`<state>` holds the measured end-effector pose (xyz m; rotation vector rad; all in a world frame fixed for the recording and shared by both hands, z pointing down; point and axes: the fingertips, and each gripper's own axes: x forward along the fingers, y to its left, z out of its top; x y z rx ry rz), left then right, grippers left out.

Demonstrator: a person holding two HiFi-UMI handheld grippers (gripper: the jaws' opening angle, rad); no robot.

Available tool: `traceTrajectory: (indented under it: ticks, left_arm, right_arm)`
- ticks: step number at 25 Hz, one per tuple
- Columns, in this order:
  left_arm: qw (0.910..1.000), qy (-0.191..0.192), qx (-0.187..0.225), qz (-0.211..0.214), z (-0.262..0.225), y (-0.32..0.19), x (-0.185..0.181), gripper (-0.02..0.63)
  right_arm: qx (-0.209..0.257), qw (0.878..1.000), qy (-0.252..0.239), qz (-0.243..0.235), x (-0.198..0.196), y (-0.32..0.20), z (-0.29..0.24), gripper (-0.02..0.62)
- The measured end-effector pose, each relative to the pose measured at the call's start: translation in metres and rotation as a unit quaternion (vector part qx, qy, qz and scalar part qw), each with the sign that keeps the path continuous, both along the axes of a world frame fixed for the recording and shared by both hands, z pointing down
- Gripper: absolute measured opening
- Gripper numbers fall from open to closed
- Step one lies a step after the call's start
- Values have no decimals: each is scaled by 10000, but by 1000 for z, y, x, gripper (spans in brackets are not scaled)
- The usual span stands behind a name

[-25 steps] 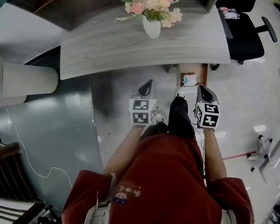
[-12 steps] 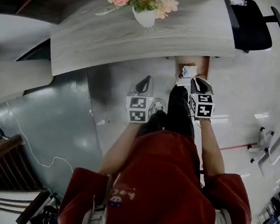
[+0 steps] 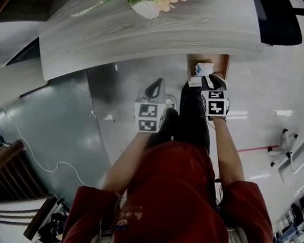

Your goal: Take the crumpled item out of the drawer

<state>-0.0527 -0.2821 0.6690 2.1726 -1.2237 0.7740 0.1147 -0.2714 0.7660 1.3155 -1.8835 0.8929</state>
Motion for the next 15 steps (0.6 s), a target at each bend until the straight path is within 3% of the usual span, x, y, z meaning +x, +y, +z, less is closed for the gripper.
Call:
traceTrajectory:
  ticks: [6,15]
  left_arm:
    - [9998,-60,-186,-59,24,-1,1,-3]
    - [9994,-127,-279,-127,40,-5,3,-3]
  right_arm:
    - [-239,9991,116,-330,-5,-6,33,91]
    - [-678,9964,187,-464,-9,-14,75,91]
